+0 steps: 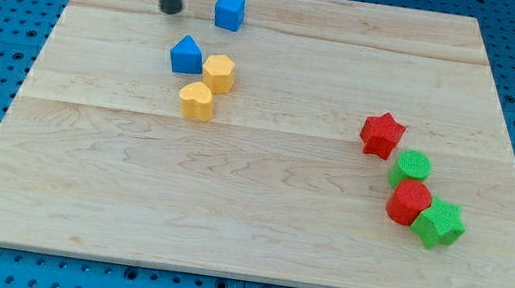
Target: Place the blue triangle in between the blue cube and yellow hexagon
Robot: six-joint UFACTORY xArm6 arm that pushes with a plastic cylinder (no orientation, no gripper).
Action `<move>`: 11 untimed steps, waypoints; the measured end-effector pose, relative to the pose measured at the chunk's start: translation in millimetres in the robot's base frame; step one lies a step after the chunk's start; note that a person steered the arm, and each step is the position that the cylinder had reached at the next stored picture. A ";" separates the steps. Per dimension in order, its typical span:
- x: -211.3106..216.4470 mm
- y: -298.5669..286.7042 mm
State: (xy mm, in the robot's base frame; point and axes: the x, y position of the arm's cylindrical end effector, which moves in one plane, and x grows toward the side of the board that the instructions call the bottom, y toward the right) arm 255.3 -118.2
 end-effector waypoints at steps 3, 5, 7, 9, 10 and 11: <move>37.8 56.9; -3.7 93.0; -3.2 -57.1; 138.3 -64.7; 109.6 -18.4; 97.1 60.7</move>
